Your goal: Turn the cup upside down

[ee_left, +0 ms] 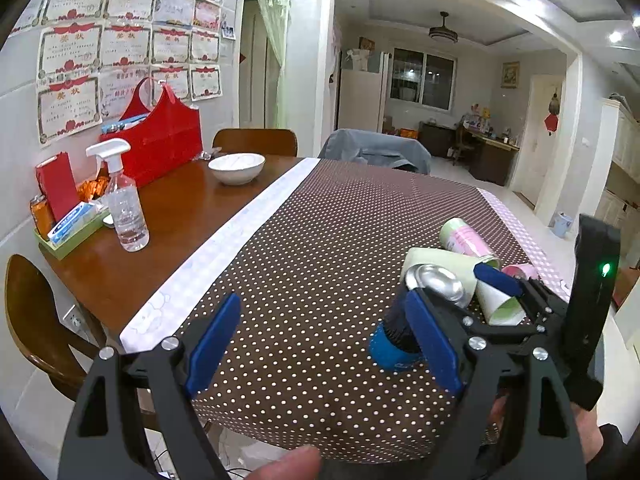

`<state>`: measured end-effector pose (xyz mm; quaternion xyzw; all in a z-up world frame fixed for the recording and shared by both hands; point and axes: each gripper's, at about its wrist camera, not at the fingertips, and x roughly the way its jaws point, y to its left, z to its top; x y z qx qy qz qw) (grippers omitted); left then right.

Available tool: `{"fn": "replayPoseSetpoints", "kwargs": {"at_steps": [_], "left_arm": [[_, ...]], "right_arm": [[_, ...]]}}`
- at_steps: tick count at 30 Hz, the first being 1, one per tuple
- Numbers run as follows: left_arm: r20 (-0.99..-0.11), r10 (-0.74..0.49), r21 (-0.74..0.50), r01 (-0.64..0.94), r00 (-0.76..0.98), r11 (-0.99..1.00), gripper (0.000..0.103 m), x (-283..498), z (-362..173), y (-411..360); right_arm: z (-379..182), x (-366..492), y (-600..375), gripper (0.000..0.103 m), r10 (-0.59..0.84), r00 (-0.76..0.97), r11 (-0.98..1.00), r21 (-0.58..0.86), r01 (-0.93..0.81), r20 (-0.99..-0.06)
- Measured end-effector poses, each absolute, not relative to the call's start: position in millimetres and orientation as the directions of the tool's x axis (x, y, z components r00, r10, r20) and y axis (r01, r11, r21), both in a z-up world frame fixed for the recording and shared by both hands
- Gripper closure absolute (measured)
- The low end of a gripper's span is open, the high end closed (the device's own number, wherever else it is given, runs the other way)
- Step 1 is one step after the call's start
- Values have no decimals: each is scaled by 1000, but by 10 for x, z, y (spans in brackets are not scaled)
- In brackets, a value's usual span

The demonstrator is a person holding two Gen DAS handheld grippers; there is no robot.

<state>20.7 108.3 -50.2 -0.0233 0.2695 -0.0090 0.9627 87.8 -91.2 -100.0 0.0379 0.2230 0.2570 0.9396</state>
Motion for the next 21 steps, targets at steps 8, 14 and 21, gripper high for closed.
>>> {"fn": "replayPoseSetpoints", "kwargs": {"at_steps": [8, 14, 21], "left_arm": [[-492, -45, -36, 32, 869, 999, 20, 130, -355, 900], [-470, -46, -10, 47, 881, 999, 20, 64, -246, 727], [-451, -23, 26, 39, 892, 999, 20, -14, -149, 563]], "right_arm": [[-709, 770, -1238, 6, 447, 823, 893, 231, -387, -351], [-544, 665, -1468, 6, 391, 855, 912, 268, -310, -342], [-355, 448, -1648, 6, 330, 881, 930, 279, -240, -341]]}}
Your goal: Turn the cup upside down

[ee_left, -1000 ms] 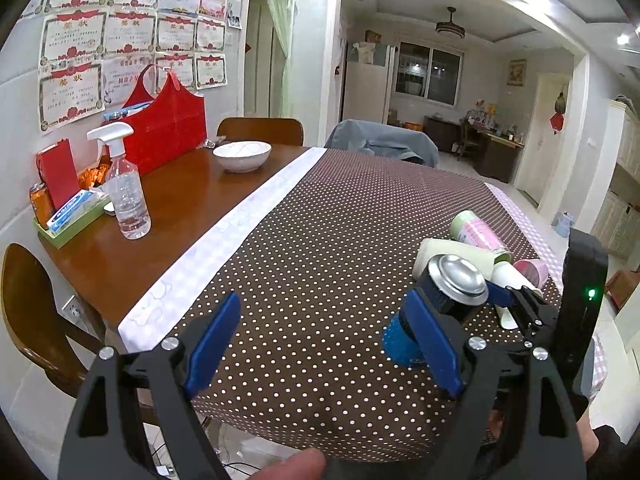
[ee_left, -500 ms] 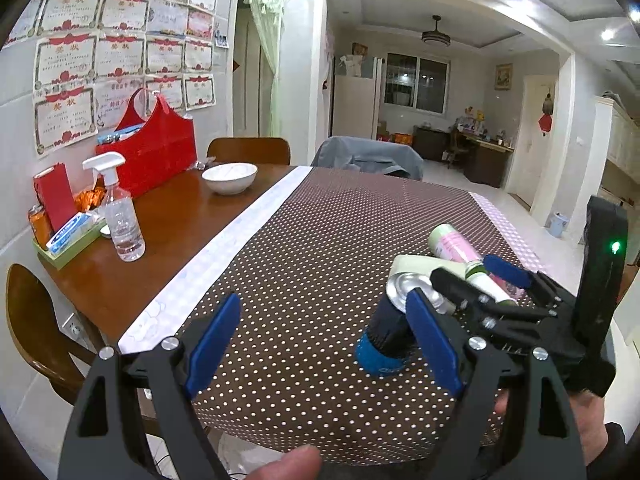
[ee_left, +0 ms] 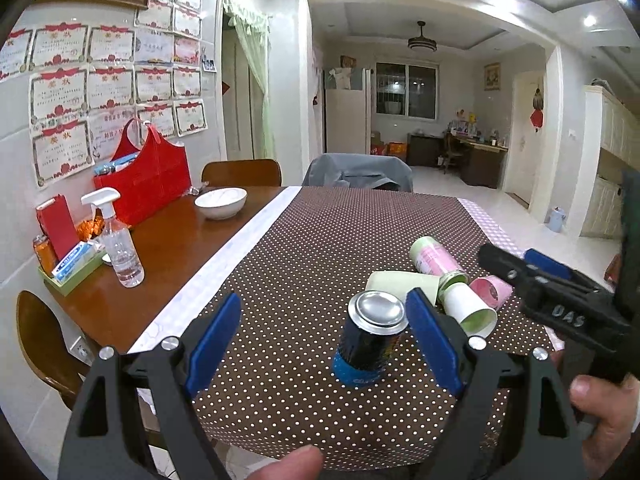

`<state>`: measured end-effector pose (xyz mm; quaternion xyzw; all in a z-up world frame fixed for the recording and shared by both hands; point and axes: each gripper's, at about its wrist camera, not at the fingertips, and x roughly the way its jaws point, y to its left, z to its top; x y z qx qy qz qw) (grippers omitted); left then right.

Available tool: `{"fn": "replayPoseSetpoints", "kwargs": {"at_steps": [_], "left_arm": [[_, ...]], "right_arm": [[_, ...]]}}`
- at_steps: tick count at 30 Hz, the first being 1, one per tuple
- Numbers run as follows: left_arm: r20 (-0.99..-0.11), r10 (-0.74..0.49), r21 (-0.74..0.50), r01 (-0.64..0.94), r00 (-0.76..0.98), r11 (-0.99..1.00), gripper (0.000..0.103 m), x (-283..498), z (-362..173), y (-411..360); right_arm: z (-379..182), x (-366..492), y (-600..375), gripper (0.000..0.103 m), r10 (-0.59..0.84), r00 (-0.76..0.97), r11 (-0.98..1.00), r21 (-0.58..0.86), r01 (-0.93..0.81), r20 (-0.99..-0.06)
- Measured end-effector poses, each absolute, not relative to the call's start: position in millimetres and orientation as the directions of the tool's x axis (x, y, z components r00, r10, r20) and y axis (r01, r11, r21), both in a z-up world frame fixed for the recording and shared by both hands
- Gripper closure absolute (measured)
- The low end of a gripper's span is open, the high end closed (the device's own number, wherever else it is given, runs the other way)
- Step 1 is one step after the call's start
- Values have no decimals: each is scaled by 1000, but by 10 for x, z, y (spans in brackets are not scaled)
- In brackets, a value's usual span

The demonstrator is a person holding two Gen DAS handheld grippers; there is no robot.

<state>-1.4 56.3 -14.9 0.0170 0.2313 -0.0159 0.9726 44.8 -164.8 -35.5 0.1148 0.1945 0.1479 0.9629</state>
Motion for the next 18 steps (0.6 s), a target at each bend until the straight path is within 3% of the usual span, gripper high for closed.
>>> {"fn": "replayPoseSetpoints", "kwargs": {"at_steps": [18], "left_arm": [[-386, -21, 90, 60, 922, 994, 20, -319, 86, 185]], "right_arm": [[16, -263, -2006, 6, 186, 950, 962, 245, -124, -251]]}}
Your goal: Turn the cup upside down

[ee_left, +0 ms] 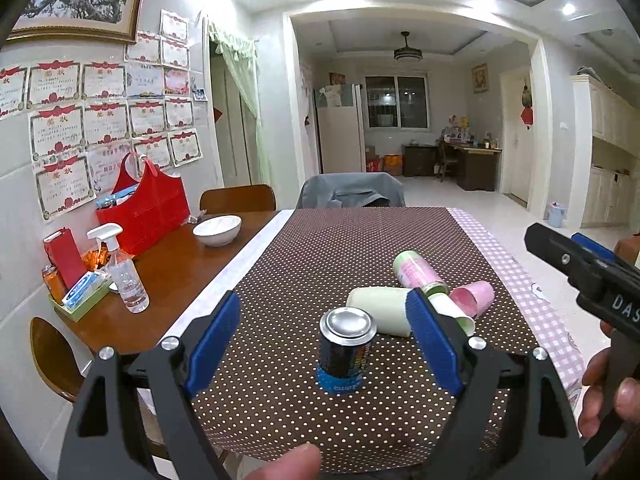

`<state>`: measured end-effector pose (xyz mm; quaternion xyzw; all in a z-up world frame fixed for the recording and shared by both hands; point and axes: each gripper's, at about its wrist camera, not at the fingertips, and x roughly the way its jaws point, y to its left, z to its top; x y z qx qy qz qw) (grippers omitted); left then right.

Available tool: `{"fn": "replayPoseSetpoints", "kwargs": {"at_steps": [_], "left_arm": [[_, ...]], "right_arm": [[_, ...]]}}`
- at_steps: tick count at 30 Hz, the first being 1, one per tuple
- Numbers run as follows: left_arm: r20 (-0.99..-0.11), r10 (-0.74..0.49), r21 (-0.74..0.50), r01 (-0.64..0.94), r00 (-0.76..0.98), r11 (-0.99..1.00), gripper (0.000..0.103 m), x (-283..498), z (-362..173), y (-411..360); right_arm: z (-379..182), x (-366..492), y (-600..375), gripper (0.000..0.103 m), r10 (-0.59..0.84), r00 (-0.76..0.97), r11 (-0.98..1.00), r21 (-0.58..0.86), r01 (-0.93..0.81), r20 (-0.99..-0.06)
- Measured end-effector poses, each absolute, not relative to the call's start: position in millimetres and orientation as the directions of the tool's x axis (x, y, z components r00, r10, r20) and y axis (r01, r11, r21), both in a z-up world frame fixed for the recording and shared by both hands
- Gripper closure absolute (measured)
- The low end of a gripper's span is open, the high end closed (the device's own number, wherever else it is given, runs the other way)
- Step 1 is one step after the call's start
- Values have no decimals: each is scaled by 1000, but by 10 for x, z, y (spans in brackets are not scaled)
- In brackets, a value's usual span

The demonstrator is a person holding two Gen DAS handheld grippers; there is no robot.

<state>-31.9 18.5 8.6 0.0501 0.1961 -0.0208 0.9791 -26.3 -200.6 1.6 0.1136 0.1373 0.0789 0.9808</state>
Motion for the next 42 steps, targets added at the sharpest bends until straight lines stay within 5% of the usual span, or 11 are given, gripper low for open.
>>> {"fn": "replayPoseSetpoints", "kwargs": {"at_steps": [42], "left_arm": [[-372, -27, 77, 60, 928, 995, 20, -465, 126, 137]], "right_arm": [[31, -445, -1931, 6, 162, 955, 968, 227, -104, -250]]}}
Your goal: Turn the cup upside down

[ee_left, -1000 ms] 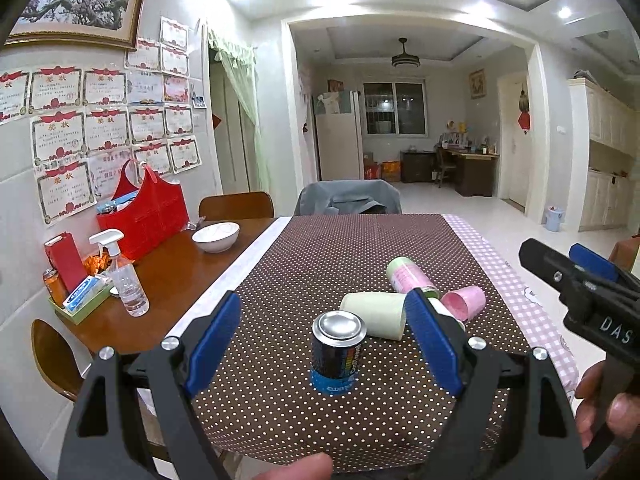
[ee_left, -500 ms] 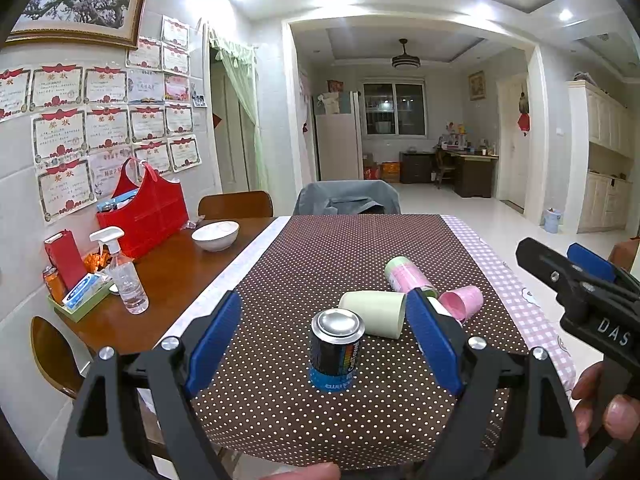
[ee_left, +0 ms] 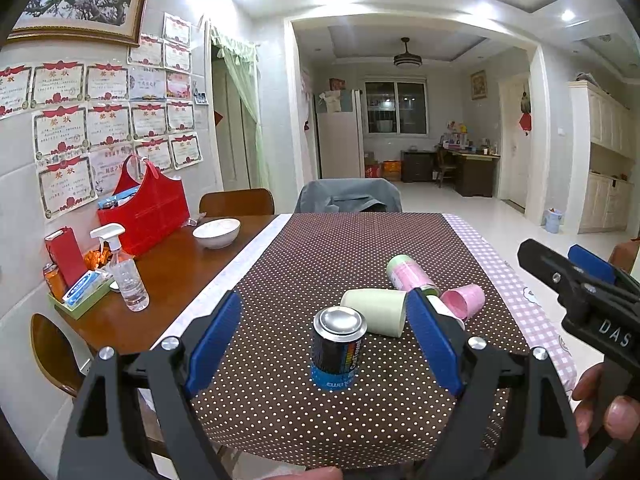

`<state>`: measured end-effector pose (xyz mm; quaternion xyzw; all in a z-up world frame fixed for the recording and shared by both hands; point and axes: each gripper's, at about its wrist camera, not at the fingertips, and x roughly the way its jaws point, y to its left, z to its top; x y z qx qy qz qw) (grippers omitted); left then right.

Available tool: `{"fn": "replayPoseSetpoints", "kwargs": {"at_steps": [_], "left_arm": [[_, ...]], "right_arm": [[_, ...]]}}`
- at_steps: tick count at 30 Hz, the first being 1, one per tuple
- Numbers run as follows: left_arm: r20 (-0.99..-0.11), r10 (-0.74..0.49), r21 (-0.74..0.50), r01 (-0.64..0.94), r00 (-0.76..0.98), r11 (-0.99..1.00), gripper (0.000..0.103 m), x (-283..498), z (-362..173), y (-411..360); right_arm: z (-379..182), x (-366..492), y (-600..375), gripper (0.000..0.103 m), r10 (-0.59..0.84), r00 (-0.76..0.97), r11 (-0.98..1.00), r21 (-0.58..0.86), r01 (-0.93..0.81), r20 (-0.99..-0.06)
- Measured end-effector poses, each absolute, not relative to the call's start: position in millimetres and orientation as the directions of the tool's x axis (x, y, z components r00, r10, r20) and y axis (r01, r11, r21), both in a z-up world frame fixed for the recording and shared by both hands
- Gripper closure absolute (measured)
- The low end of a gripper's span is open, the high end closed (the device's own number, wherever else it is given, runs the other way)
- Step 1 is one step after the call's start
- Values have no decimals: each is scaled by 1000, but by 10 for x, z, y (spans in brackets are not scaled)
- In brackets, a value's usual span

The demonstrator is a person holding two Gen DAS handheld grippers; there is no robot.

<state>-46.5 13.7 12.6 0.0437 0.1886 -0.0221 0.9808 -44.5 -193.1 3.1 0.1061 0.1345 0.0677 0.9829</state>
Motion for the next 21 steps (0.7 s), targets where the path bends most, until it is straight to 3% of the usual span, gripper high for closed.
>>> {"fn": "replayPoseSetpoints", "kwargs": {"at_steps": [21], "left_arm": [[-374, -28, 75, 61, 927, 995, 20, -461, 115, 161]], "right_arm": [[22, -434, -1930, 6, 164, 953, 968, 228, -105, -254]]}}
